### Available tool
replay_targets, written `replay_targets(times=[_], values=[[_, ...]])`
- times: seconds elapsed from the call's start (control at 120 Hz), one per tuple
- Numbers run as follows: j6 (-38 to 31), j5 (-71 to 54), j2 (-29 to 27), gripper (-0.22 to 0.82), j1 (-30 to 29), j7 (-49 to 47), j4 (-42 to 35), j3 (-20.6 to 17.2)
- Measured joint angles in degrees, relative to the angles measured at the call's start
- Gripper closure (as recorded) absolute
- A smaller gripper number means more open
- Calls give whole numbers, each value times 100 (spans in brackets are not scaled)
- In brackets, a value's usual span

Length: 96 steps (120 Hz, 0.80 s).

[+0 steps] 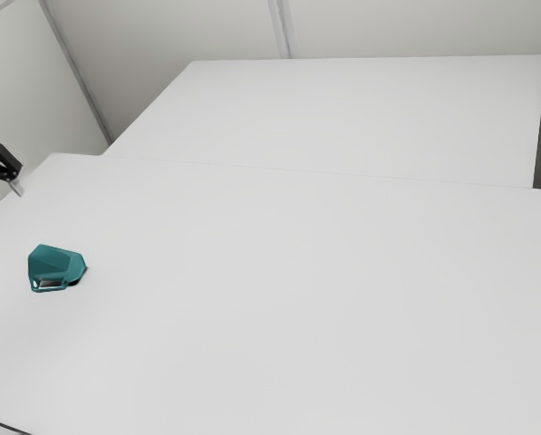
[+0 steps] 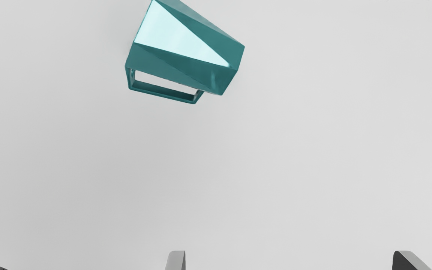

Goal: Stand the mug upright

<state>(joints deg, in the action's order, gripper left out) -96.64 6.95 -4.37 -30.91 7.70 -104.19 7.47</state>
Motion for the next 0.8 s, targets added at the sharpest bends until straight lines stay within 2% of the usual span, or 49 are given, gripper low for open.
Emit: replay_targets(times=[0.158,0.308,0.508,0.8], values=[[-49,776,917,0,-917,745,329,1],[-60,1293,1598,0,-1366,1582,626,-26],[-26,1902,2875,0,-1575,2695,1579,-44],[78,2634,3886,0,-1614,4022,2450,-70]])
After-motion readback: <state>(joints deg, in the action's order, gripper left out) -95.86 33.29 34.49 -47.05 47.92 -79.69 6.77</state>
